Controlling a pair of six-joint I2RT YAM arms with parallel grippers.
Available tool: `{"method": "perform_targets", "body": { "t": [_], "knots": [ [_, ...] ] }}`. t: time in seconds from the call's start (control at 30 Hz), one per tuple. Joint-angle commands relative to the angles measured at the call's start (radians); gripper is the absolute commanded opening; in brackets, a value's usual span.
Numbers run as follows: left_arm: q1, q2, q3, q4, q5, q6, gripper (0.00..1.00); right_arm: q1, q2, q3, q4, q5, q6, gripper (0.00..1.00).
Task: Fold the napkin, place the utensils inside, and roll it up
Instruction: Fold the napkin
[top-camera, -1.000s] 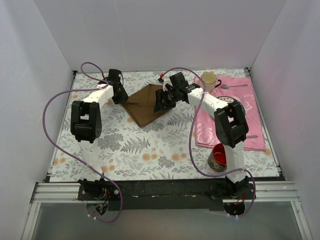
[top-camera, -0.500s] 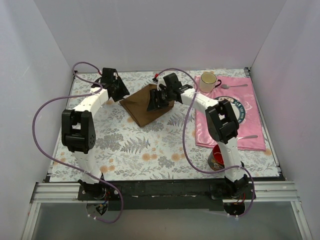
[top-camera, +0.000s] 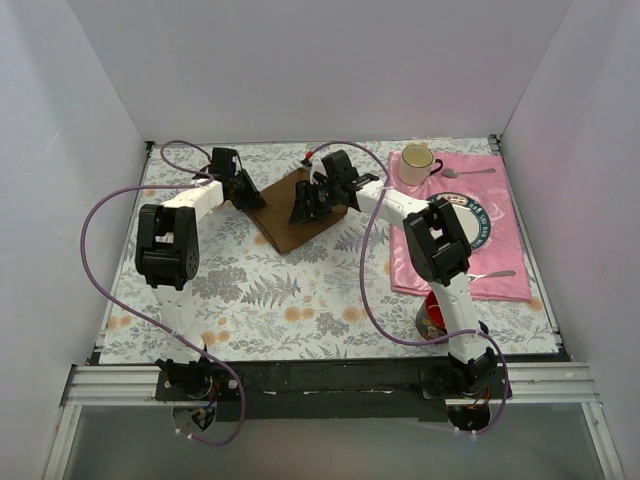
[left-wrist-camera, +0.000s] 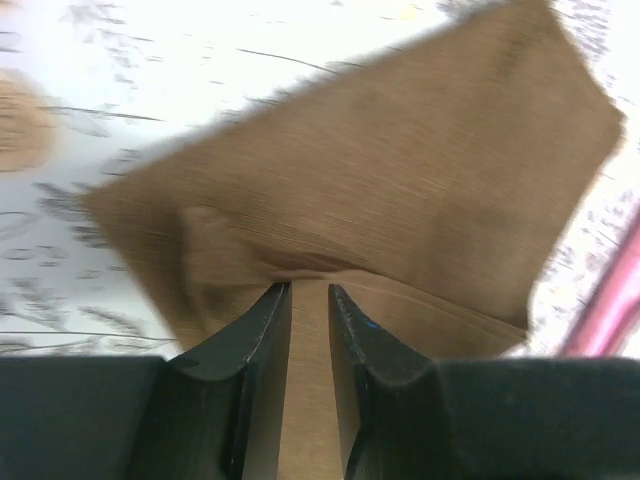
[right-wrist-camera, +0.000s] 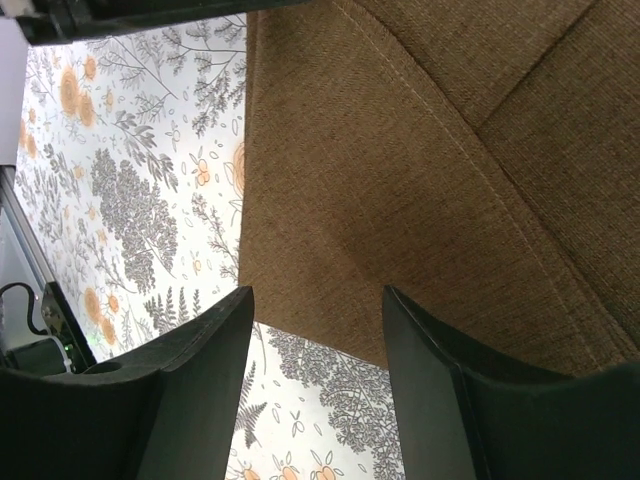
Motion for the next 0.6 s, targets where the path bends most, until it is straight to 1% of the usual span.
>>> {"method": "perform_targets", "body": {
  "t": [0.0,0.1,0.27,0.37,0.47,0.57],
  "knots": [
    [0.063,-0.019,-0.011,-0.016,-0.069,0.028,0.2,-0.021,-0.035,-0.024,0.046,0.0,0.003,0.61],
    [0.071,-0.023,-0.025,-0.002,-0.093,0.04,0.2,-0.03,-0.025,-0.024,0.039,0.005,-0.015,0.59],
    [0.071,-0.03,-0.028,0.0,-0.093,0.04,0.2,-0.051,-0.01,-0.013,0.024,0.043,-0.079,0.55],
    [0.071,-0.036,-0.022,-0.009,-0.095,0.049,0.19,-0.07,0.016,0.01,-0.018,0.061,-0.109,0.52],
    [0.067,-0.071,-0.013,-0.019,-0.067,0.04,0.18,-0.074,0.027,0.018,-0.036,0.061,-0.124,0.51],
    [0.039,-0.135,-0.013,-0.02,-0.078,0.037,0.2,-0.07,0.019,0.03,-0.036,0.041,-0.124,0.5]
  ]
}}
